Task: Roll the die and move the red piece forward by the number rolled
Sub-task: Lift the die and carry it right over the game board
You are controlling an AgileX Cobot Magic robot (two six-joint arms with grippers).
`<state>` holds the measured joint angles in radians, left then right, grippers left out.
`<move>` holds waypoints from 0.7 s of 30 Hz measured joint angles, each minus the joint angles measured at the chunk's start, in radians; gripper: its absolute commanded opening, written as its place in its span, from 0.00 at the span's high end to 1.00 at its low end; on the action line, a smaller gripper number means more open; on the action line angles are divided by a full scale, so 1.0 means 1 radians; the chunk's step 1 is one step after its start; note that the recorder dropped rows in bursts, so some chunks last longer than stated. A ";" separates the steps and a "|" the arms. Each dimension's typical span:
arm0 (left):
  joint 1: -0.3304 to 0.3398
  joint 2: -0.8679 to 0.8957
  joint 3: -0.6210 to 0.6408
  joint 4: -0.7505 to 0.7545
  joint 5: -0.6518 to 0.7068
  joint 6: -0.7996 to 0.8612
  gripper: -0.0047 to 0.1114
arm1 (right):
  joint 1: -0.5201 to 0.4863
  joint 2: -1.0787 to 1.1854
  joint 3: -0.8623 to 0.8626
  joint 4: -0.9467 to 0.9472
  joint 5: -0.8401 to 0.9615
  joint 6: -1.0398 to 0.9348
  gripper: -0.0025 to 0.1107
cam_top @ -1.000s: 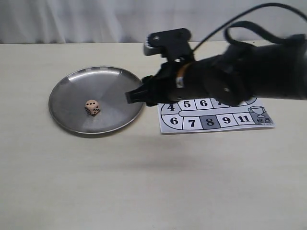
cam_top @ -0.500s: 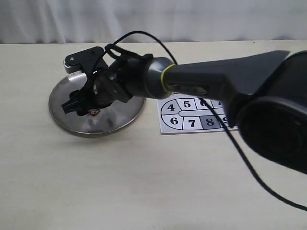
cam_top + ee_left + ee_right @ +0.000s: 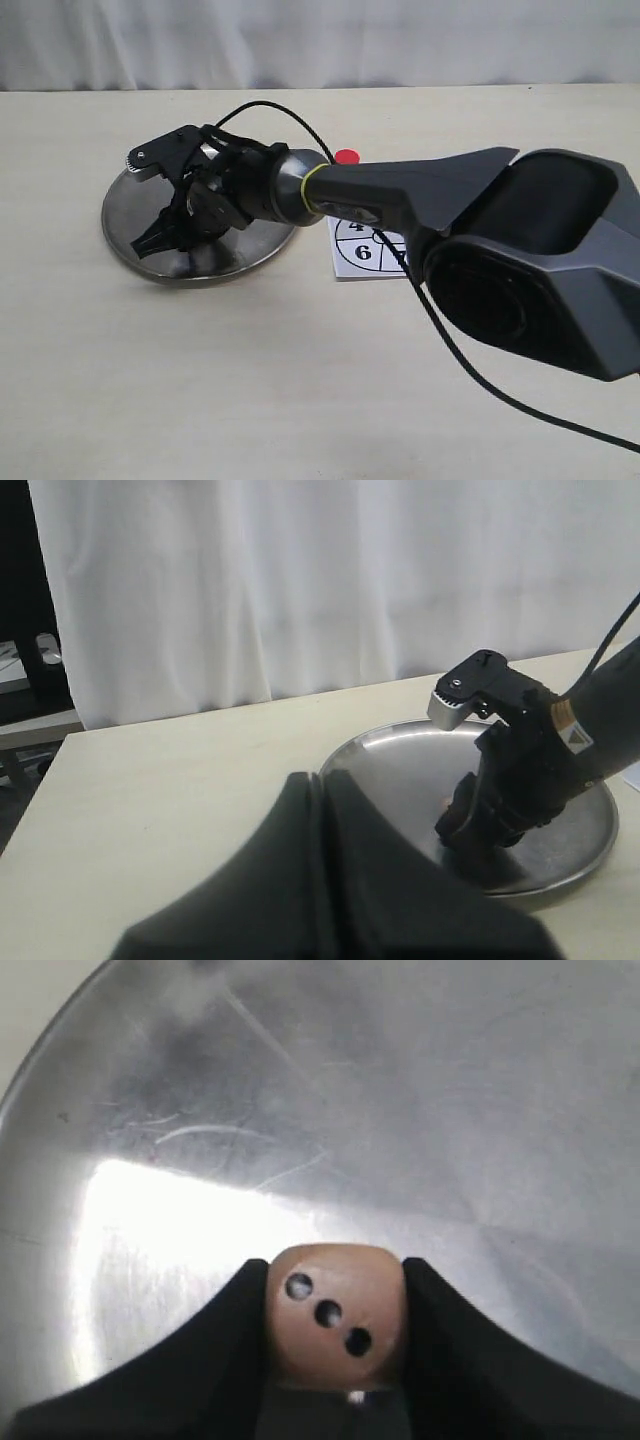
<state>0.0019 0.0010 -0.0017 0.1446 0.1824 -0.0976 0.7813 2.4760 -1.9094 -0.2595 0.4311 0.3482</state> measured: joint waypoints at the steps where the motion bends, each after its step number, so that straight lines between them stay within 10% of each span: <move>1: 0.000 0.000 0.000 0.000 0.000 0.000 0.96 | 0.000 -0.005 -0.005 -0.015 0.038 0.000 0.94; 21: 0.000 0.000 0.000 0.000 0.000 0.000 0.96 | -0.182 -0.438 -0.031 -0.139 0.561 -0.074 0.94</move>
<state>0.0019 0.0010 -0.0017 0.1446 0.1824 -0.0976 0.5995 2.0379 -1.9403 -0.3984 0.9918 0.2738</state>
